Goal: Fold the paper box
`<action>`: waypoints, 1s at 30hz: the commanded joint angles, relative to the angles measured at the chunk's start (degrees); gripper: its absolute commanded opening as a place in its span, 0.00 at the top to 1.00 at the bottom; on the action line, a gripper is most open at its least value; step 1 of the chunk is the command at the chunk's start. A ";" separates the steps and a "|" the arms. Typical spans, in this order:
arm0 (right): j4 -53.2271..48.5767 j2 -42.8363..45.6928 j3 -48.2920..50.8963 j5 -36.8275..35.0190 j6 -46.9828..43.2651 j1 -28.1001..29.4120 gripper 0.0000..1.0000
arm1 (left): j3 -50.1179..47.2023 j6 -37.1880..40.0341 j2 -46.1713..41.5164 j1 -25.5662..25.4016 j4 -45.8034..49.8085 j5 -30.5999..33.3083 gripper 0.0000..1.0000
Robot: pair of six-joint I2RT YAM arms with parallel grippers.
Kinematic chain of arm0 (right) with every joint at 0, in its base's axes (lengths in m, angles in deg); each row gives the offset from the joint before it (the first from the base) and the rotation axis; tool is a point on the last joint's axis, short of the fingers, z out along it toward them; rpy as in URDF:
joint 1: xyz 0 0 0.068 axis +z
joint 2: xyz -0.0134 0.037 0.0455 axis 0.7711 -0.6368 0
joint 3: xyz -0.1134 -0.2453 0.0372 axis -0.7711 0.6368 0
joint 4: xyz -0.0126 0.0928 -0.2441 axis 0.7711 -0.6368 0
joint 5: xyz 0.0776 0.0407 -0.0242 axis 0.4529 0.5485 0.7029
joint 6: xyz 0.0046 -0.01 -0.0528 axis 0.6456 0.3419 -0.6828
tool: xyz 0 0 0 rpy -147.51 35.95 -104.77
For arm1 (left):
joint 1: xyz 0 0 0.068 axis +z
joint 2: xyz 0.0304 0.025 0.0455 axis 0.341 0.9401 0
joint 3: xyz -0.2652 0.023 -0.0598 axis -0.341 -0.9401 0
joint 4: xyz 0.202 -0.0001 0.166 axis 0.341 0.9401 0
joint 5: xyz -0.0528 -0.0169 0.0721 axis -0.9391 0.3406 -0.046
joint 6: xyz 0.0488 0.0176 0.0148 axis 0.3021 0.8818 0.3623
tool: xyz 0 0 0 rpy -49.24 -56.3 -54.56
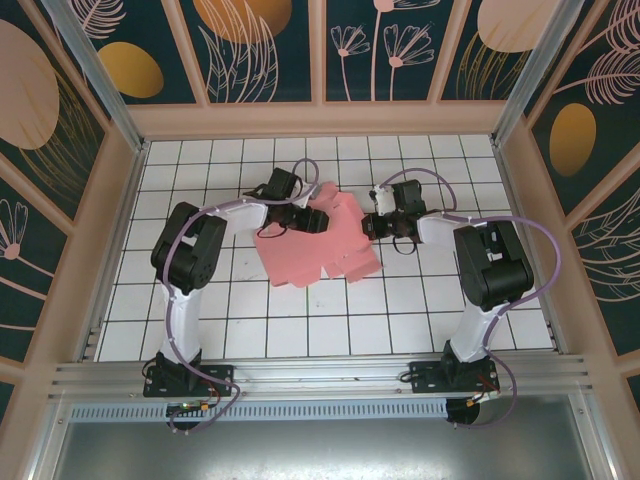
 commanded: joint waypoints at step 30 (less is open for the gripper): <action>0.89 7.80 -4.15 -48.88 -35.90 16.41 1.00 | -19.04 -22.69 -18.36 12.07 -22.44 21.43 0.01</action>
